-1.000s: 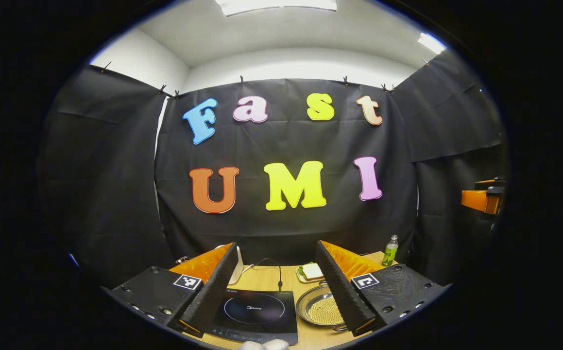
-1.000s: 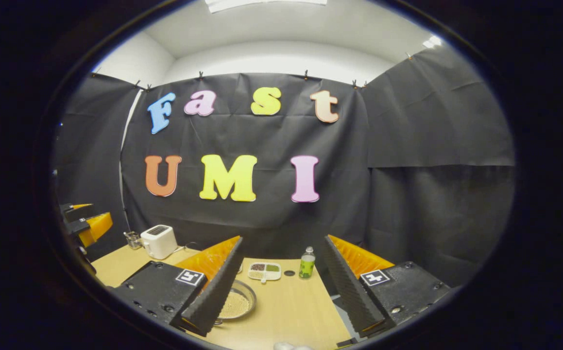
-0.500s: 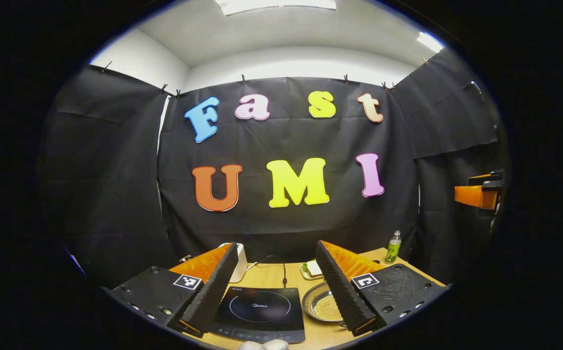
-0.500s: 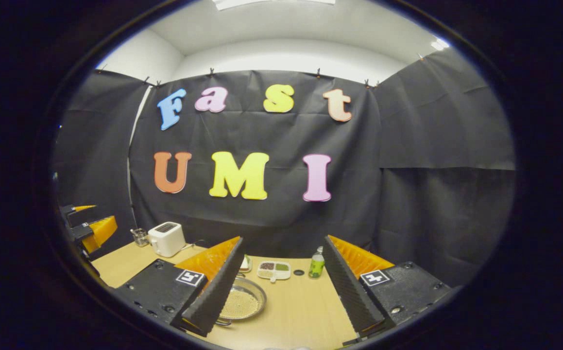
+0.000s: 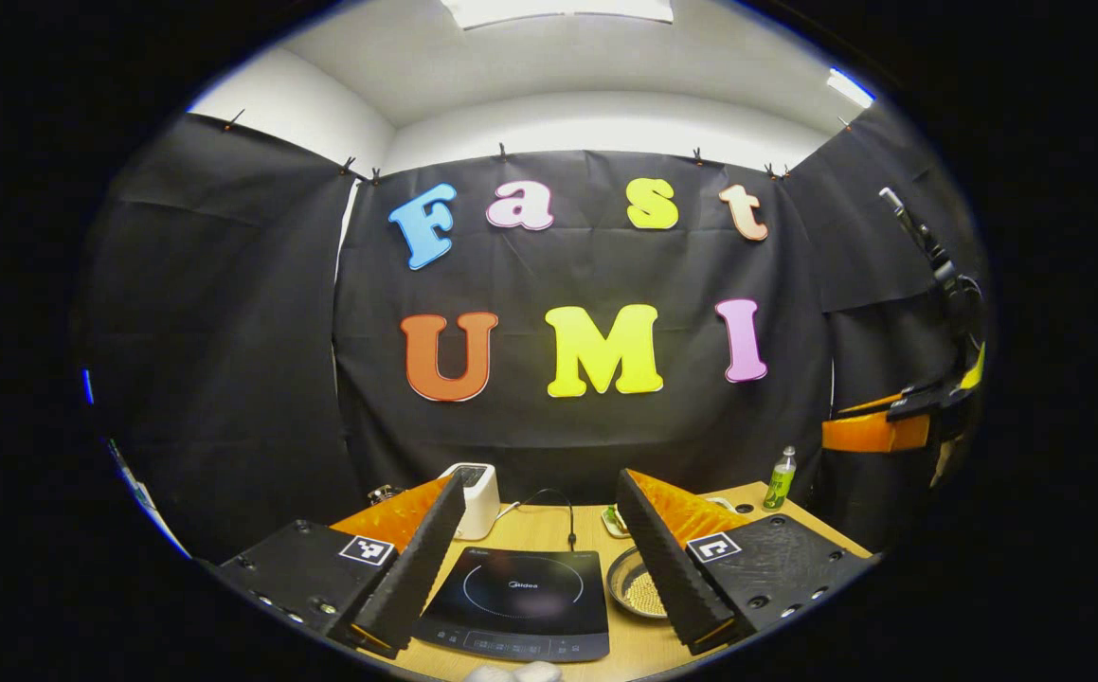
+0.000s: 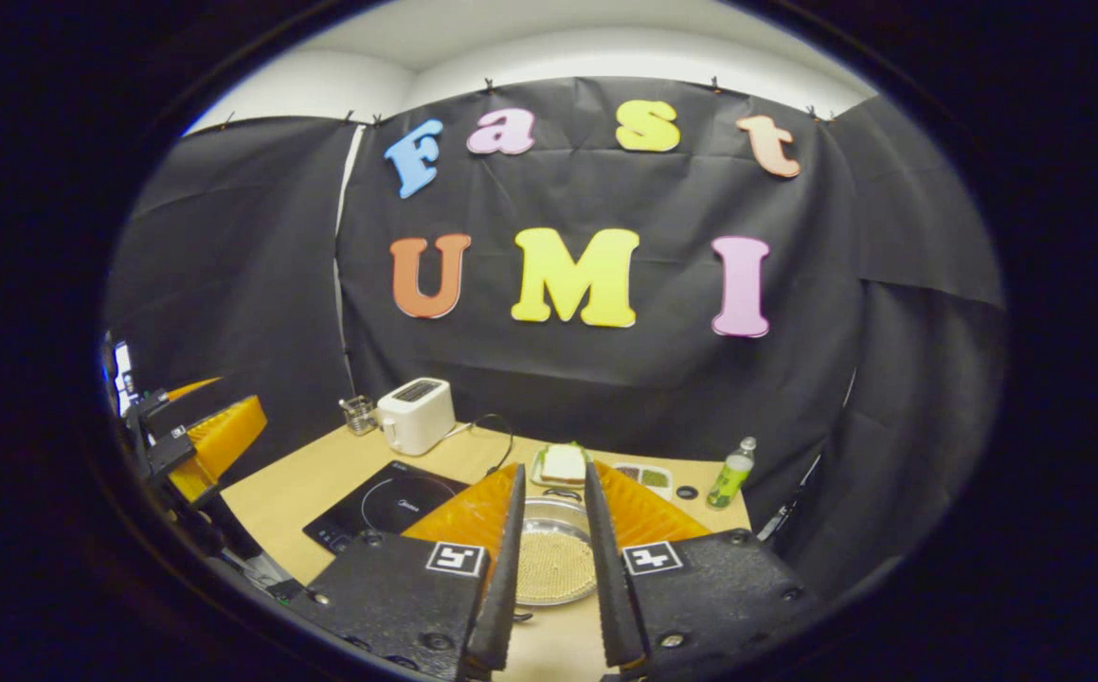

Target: First push the handle of the pot to place it horizontally, then grasp the pot with both hands and set it on the induction cooktop.

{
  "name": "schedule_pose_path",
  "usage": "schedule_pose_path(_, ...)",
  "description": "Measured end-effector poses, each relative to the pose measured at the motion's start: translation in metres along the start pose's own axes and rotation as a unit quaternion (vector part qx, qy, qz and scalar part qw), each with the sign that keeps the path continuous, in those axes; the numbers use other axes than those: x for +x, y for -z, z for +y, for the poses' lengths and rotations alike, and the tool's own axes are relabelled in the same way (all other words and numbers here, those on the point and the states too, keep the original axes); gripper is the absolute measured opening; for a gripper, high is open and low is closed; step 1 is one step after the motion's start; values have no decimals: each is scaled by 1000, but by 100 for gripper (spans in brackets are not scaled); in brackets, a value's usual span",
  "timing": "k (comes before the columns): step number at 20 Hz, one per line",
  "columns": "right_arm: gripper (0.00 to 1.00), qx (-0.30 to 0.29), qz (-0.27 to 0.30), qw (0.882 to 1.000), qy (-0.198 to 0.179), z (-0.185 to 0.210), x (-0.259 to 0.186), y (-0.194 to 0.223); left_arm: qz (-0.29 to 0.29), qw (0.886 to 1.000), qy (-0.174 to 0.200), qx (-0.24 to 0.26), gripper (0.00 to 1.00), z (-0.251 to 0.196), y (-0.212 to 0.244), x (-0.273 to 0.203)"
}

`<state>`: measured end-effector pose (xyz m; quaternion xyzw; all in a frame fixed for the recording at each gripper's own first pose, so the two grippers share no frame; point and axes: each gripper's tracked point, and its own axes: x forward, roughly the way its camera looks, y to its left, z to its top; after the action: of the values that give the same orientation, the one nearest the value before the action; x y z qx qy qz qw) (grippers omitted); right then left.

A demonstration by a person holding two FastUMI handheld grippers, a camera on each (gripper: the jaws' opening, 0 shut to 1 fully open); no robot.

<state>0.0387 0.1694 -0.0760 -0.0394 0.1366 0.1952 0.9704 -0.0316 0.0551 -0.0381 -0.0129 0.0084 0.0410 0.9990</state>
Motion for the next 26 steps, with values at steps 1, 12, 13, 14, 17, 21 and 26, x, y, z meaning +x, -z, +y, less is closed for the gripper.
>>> schedule_pose_path(1, 29, -3, 13, 1000, -15, 12, 8, 6, 1, 1000, -6, 2, 96, 6, 3, -2)
schedule_pose_path(12, 4, -14, 190, 976, -104, 78, 76, 138, 22, 999, -47, -4, 96, 32, 33, -21)
schedule_pose_path(13, 1, -7, 208, 972, -108, 81, 80, 153, 25, 999, -48, -2, 96, 33, 35, -22)
schedule_pose_path(14, 4, 0, 227, 968, -109, 84, 83, 169, 26, 998, -49, -1, 96, 33, 37, -23)
schedule_pose_path(17, 4, 8, 276, 955, -110, 87, 87, 211, 33, 998, -51, -2, 96, 31, 43, -26)
schedule_pose_path(21, 1, 12, 321, 941, -107, 93, 91, 251, 41, 998, -53, -5, 96, 32, 48, -27)
schedule_pose_path(26, 4, 10, 352, 930, -102, 95, 99, 281, 49, 997, -54, -4, 96, 32, 50, -25)
